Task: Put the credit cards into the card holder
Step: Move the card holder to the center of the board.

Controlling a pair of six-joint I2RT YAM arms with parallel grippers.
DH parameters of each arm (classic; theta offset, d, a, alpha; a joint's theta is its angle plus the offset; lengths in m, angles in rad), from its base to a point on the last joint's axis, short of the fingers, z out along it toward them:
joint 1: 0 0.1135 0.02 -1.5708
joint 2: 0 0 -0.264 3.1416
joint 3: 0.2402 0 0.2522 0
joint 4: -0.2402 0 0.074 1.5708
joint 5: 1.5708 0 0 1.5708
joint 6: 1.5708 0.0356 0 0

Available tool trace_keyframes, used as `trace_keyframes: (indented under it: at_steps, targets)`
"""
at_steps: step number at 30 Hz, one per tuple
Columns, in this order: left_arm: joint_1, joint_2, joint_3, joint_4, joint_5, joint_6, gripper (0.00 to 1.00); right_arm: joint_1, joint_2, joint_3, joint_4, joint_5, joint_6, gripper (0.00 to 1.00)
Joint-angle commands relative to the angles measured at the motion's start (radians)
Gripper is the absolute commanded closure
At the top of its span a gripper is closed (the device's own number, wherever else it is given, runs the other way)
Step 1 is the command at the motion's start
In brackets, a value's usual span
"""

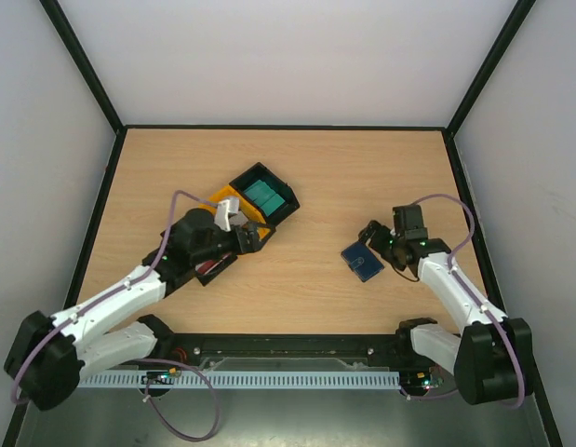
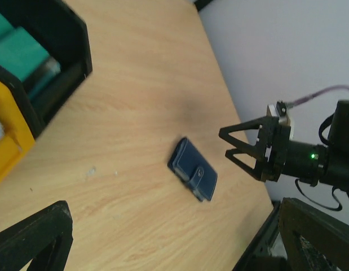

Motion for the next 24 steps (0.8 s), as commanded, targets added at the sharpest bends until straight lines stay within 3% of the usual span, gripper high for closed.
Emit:
trace_keyframes:
  at_steps: [1,15,18,22,24]
  targets:
    - [-0.074,0.089,0.049,0.029,-0.045,-0.005,0.00,0.067,0.031,-0.052,-0.070,0.136,0.028,0.01]
    - [-0.122,0.257,0.112,-0.010,-0.062,0.027,0.00,0.218,0.152,-0.080,0.054,0.062,0.086,0.21]
    - [-0.121,0.298,0.127,-0.028,-0.076,0.036,0.00,0.286,0.256,-0.022,0.106,0.050,0.055,0.24]
    - [-0.120,0.361,0.183,-0.111,-0.114,0.048,0.01,0.403,0.457,0.115,0.097,0.084,0.017,0.39]
    - [-0.120,0.388,0.203,-0.146,-0.123,0.050,0.02,0.451,0.503,0.170,0.098,0.093,0.024,0.41]
